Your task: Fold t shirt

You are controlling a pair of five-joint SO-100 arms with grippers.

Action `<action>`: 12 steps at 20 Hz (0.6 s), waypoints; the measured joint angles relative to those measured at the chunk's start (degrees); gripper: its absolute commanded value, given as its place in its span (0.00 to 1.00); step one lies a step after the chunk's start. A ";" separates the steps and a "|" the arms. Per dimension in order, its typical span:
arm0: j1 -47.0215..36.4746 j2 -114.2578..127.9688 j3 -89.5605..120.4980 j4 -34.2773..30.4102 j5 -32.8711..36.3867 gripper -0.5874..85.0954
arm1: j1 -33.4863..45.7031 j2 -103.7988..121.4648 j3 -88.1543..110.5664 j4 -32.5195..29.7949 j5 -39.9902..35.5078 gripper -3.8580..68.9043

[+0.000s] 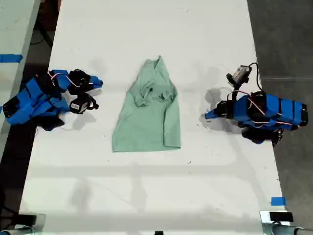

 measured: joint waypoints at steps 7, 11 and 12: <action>0.00 0.00 0.00 0.00 -0.62 0.00 | 0.00 0.00 0.00 0.26 -0.26 0.08; 0.18 0.00 0.00 0.00 -0.88 0.00 | 0.00 0.00 0.00 0.26 -0.26 0.08; 1.41 0.00 0.00 -0.70 -0.97 0.00 | 0.00 0.00 0.00 0.26 -0.26 0.08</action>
